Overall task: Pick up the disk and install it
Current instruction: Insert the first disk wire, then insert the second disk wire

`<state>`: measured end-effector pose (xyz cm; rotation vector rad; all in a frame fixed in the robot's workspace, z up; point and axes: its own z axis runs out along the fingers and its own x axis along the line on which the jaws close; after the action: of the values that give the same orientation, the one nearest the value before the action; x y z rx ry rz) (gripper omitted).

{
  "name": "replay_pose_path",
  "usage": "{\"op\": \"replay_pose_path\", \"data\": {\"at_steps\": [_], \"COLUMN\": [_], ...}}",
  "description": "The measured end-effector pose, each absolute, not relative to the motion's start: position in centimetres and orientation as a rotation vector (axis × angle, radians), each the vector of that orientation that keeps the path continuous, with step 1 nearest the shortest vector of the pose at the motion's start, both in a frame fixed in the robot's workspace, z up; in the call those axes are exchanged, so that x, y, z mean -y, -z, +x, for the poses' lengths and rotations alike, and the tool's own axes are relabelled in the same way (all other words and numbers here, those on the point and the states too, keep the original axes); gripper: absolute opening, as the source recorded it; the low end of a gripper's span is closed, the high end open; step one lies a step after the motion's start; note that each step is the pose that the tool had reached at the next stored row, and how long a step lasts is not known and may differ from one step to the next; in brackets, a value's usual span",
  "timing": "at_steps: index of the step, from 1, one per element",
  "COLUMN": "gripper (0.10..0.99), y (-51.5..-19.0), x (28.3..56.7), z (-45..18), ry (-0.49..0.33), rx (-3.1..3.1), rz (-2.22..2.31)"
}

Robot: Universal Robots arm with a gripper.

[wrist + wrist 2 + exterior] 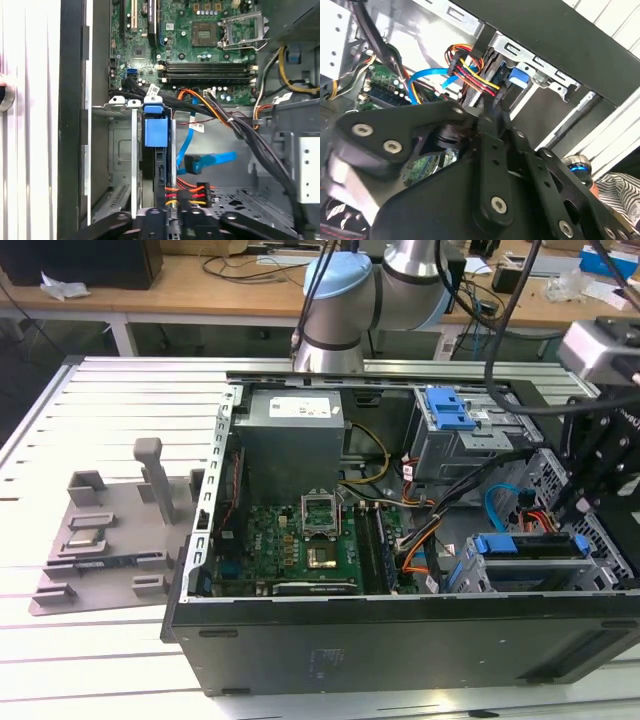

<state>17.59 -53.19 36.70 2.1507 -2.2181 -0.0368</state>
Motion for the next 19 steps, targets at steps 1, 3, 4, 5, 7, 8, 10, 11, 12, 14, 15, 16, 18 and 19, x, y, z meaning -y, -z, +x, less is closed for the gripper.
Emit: {"op": "replay_pose_path", "data": {"at_steps": [1, 3, 4, 5, 7, 8, 10, 11, 12, 14, 15, 16, 18, 19], "gripper": [0.224, 0.106, 0.106, 0.106, 0.106, 0.106, 0.106, 0.106, 0.106, 0.106, 0.106, 0.114, 0.235, 0.235], "y": [-37.0, -38.0, -38.4, -38.5, -38.6, -38.6, -38.6, -38.6, -38.6, -38.6, -38.7, -38.7, -38.7, -38.7], "x": [53.1, 53.0, 53.0, 53.0, 53.0, 53.0, 53.0, 53.0, 53.0, 53.0, 53.0, 53.0, 53.0, 53.0], "z": [17.6, 17.6, 17.6, 17.6, 17.6, 17.6, 17.6, 17.6, 17.6, 17.6, 17.6, 17.6, 17.6, 17.6], "ry": [0.037, 0.037, 0.037, 0.037, 0.037, 0.037, 0.037, 0.037, 0.037, 0.037, 0.037, 0.037, 0.037, 0.037], "rx": [2.218, 2.218, 2.218, 2.218, 2.218, 2.218, 2.218, 2.218, 2.218, 2.218, 2.218, 2.218, 2.218, 2.218], "rz": [2.151, 2.151, 2.151, 2.151, 2.151, 2.151, 2.151, 2.151, 2.151, 2.151, 2.151, 2.151, 2.151, 2.151]}}
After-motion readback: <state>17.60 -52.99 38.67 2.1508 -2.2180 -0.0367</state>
